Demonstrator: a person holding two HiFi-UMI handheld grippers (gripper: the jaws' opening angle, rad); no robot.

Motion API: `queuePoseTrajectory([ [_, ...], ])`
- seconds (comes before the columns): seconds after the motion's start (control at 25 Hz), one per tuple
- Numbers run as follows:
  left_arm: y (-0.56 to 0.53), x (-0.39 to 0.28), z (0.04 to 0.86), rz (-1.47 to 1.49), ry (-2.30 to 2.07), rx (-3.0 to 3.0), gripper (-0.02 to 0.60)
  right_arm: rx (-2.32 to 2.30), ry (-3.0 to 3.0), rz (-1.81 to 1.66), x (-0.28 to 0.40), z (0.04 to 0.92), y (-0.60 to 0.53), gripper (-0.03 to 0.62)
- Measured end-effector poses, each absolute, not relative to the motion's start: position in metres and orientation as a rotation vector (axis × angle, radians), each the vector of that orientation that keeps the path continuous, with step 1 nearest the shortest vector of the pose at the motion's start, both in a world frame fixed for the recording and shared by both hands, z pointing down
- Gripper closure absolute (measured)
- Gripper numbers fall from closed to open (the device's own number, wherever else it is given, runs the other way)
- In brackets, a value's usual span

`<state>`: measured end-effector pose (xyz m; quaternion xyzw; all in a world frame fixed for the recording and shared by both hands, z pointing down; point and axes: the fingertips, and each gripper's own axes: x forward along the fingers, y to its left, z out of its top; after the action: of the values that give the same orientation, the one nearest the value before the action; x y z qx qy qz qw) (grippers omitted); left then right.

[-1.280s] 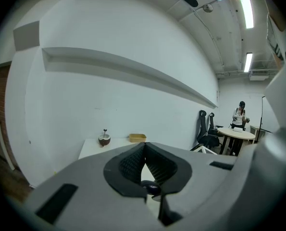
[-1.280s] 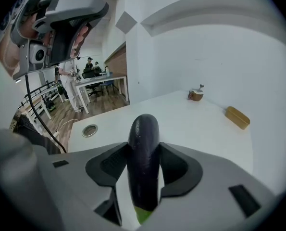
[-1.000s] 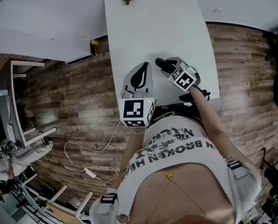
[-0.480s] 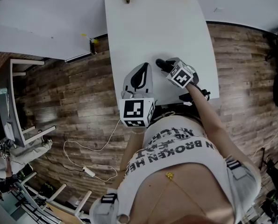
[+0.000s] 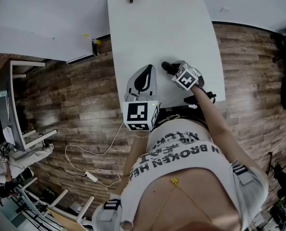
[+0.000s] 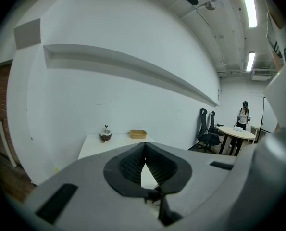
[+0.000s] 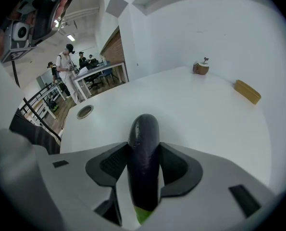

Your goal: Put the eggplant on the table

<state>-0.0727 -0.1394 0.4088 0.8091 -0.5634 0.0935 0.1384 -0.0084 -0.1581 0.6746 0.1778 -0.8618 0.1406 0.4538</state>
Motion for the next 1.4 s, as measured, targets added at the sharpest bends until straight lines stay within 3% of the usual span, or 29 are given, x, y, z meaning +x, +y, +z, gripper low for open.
queuePoseTrajectory([
  [1.4,-0.138,-0.072,0.414,0.272,-1.633,2.343,0.575,0.438,-2.128,0.376,-0.005,0.689,-0.156,0.390],
])
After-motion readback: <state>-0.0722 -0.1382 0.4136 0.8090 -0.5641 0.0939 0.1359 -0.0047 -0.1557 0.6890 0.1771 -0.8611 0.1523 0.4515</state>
